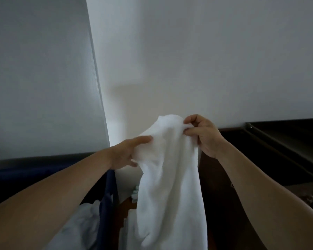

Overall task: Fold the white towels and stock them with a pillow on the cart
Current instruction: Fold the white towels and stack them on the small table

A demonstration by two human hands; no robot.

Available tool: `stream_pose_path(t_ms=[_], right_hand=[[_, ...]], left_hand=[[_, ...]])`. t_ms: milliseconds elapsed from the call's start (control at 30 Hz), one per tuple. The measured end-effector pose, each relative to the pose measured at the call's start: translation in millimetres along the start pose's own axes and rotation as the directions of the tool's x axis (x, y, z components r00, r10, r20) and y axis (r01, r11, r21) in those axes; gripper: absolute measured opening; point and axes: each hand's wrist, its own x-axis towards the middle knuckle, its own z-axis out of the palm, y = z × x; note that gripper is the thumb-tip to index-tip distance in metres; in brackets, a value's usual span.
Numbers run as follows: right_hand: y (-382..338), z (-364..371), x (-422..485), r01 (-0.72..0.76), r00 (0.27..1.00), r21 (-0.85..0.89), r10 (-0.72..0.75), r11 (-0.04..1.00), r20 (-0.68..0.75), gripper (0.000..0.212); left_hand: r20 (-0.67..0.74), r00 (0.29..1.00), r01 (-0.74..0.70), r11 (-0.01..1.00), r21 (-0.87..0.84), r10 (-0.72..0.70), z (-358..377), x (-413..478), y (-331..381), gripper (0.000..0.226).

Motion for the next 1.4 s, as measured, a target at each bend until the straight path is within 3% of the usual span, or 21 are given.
stream_pose_path(t_ms=[100, 200, 267, 333, 433, 500, 567, 667, 767, 933, 1100, 1267, 1400], right_hand=[[-8, 12, 0, 0.026, 0.998, -0.006, -0.027, 1.0, -0.05, 0.038], [-1, 17, -2, 0.009, 0.992, -0.217, -0.036, 0.976, -0.118, 0.04], [4, 16, -6, -0.05, 0.992, -0.307, 0.01, 0.95, -0.129, 0.038], [8, 9, -12, -0.155, 0.986, -0.304, 0.13, 0.94, -0.101, 0.035], [9, 1, -18, -0.272, 0.958, -0.233, 0.286, 0.933, 0.025, 0.041], [7, 8, -19, -0.241, 0.96, -0.3, 0.272, 0.923, 0.067, 0.045], [9, 23, -19, -0.141, 0.988, -0.422, 0.157, 0.895, 0.002, 0.036], [17, 36, -20, -0.003, 0.992, -0.548, -0.067, 0.836, -0.106, 0.021], [17, 39, -22, 0.059, 0.968, -0.569, -0.186, 0.82, -0.169, 0.012], [14, 49, -26, 0.055, 0.993, -0.501, -0.1, 0.863, -0.064, 0.008], [13, 53, -27, 0.074, 0.997, -0.523, -0.051, 0.849, 0.059, 0.018], [15, 46, -22, 0.083, 0.989, -0.513, -0.135, 0.854, -0.064, 0.018], [6, 41, -27, 0.095, 0.994, -0.416, -0.108, 0.904, -0.008, 0.018]], left_hand=[[-0.018, 0.997, -0.074, 0.997, 0.031, 0.074, 6, 2, 15, 0.054], [-0.018, 0.986, -0.164, 0.986, 0.025, 0.165, 13, 5, 23, 0.036], [-0.099, 0.957, -0.265, 0.961, 0.075, 0.272, 20, 7, 25, 0.03], [-0.184, 0.907, -0.351, 0.921, 0.168, 0.379, 25, 7, 27, 0.034], [-0.199, 0.86, -0.415, 0.87, 0.266, 0.471, 25, 7, 27, 0.047], [-0.161, 0.852, -0.449, 0.855, 0.26, 0.497, 26, 7, 26, 0.05], [-0.144, 0.842, -0.477, 0.842, 0.253, 0.52, 31, 8, 24, 0.051], [-0.155, 0.856, -0.456, 0.862, 0.224, 0.493, 32, 10, 19, 0.047], [-0.097, 0.921, -0.359, 0.919, 0.163, 0.378, 24, 7, 20, 0.024], [0.029, 0.972, -0.234, 0.966, 0.108, 0.232, 20, 7, 31, 0.033], [0.037, 0.989, -0.15, 0.939, 0.309, 0.145, 20, 12, 29, 0.021], [-0.079, 0.965, -0.238, 0.963, 0.127, 0.249, 12, 22, 24, 0.02], [-0.172, 0.954, -0.249, 0.968, 0.003, 0.246, 5, 28, 27, 0.018]])
